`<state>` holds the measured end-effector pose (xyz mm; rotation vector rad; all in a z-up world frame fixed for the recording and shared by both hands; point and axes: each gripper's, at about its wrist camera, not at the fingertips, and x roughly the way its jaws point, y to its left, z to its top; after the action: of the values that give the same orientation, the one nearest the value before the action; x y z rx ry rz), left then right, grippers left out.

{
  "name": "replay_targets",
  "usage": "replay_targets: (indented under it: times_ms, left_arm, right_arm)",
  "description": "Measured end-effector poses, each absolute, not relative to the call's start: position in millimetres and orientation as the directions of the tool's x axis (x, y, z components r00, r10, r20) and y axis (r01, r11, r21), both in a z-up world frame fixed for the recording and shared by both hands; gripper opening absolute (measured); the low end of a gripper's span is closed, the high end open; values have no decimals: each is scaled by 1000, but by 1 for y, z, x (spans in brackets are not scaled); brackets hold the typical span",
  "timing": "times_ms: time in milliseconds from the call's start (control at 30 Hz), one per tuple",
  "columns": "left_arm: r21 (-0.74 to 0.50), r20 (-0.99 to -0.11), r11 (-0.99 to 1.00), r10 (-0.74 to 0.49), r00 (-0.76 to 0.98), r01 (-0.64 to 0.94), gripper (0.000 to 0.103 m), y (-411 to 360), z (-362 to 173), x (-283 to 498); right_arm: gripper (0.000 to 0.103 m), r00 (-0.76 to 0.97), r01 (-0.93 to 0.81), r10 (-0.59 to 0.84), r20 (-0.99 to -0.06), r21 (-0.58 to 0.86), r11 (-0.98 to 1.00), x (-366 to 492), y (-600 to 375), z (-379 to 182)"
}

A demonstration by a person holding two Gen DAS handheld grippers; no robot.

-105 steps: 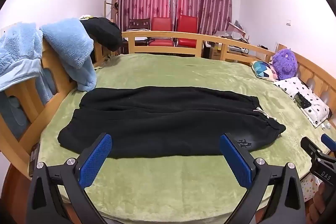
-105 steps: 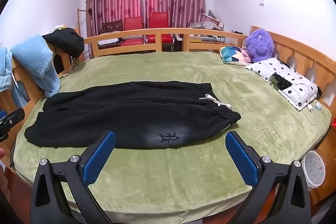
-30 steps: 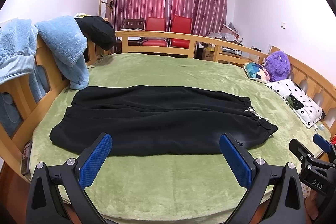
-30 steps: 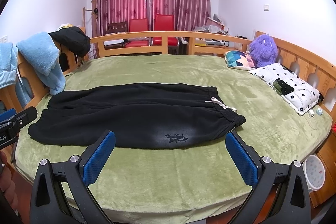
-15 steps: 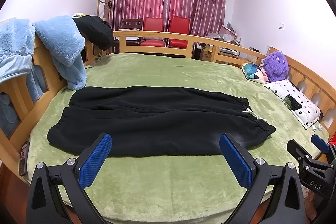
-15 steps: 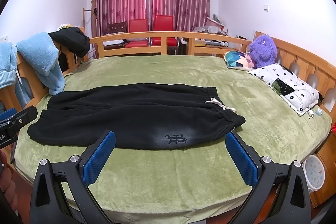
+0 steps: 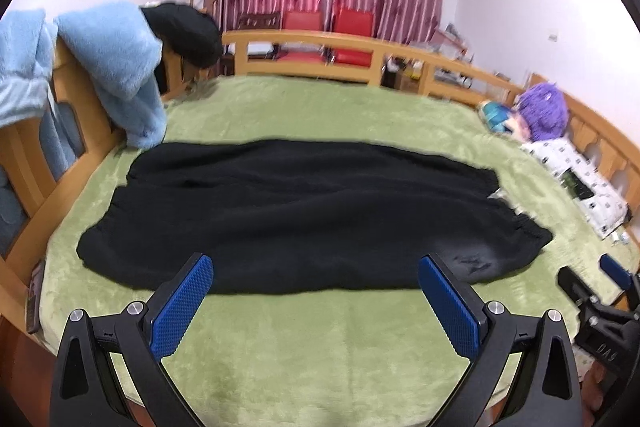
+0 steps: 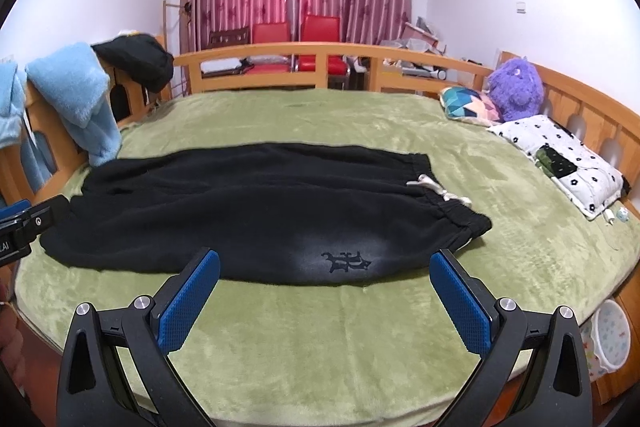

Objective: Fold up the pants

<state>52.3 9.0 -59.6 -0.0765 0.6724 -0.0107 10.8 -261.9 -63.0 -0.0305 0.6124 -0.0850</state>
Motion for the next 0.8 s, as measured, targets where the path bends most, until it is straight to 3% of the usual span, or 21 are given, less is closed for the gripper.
replay_targets:
  times_ms: [167,267,400,433,567,800]
  left_arm:
    - [-1,-697,993,86,712,-120,103,32,-115,76]
    - [-34,-762,988,71,643,-148,103,58,-152,89]
    - [-118,-805,969,35,592,-217,100,100,-190,99]
    - [-140,-812,963,21,584,-230,100,111,-197,101]
    - [-166,-836,940,25,548,-296,100,150,-216,111]
    - [-391,-792,829,-82,605,-400,100,221,-238,119]
  right_arm:
    - [101,760,79,-104,-641,-67,995,50,-273,-111]
    - [95,716,113,-107,-690,-37,993,72,-288,-144]
    - [67,621,134,-58,-782,33,990,99,-307,-179]
    - [66,612,136,-56,-789,35,990,103,-311,-185]
    - [66,609,163,-95,-788,7,987,110,-329,-201]
    - [75,610,359,-130,-781,126,925,110,-407,-217]
